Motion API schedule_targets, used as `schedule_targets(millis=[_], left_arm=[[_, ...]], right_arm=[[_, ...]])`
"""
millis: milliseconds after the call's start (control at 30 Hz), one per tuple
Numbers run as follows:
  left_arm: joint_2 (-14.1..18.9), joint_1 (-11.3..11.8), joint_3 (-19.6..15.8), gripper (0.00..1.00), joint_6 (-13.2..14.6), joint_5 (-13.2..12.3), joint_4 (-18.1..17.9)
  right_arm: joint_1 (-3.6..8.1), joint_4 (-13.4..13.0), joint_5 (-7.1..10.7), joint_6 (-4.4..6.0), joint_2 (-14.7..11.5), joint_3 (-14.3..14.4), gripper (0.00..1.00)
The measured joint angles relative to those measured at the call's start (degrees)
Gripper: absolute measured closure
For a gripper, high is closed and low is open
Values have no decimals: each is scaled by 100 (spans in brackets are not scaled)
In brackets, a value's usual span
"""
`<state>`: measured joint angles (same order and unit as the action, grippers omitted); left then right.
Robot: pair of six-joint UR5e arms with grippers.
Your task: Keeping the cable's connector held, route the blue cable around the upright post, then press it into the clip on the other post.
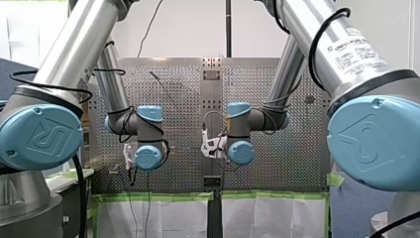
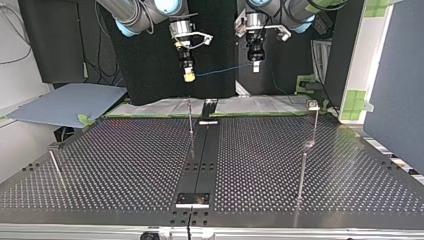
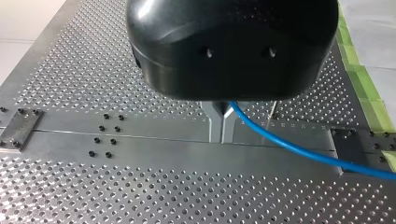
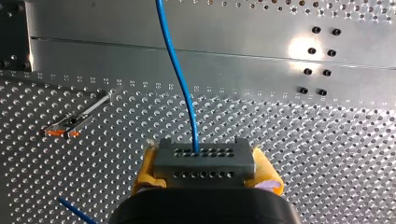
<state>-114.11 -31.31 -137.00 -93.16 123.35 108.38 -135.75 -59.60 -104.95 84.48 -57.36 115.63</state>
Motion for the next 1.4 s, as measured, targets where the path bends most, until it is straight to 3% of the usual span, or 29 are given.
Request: schedule_targets(millis=[1400], left_arm=[[-141,44,-18,100,9,-26,149]], right_arm=[[9,0,9,0,0,0,100]])
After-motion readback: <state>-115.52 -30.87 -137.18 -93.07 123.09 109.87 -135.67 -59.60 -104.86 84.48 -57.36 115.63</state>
